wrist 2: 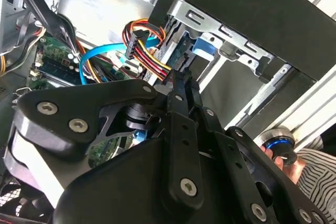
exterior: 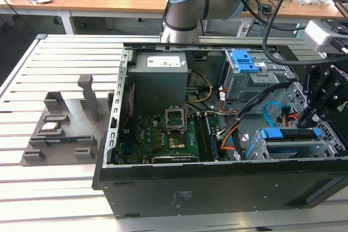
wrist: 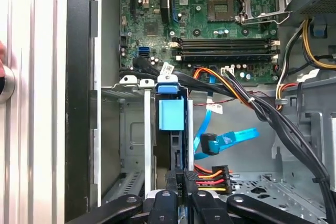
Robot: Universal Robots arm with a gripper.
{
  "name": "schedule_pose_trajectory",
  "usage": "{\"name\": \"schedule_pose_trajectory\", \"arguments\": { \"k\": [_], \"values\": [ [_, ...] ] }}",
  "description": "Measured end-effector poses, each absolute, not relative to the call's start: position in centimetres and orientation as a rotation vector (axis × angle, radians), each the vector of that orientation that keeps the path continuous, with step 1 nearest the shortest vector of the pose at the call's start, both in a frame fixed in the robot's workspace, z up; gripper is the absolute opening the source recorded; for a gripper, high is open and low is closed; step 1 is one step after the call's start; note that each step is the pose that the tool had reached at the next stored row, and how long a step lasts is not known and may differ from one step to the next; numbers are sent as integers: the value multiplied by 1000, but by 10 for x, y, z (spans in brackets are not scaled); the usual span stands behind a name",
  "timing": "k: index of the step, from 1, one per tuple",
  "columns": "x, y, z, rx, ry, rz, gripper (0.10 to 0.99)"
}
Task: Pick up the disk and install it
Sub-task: 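Insert the first disk wire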
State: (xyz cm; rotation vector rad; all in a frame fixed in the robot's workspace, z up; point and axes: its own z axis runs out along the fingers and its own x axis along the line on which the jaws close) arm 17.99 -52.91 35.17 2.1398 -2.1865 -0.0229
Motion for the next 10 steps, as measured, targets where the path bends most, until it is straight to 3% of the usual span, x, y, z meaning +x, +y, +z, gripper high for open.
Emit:
{"name": "schedule_pose_trajectory", "arguments": {
  "k": [10],
  "values": [
    [184, -526, 342, 2139, -2187, -23, 169]
  ]
}}
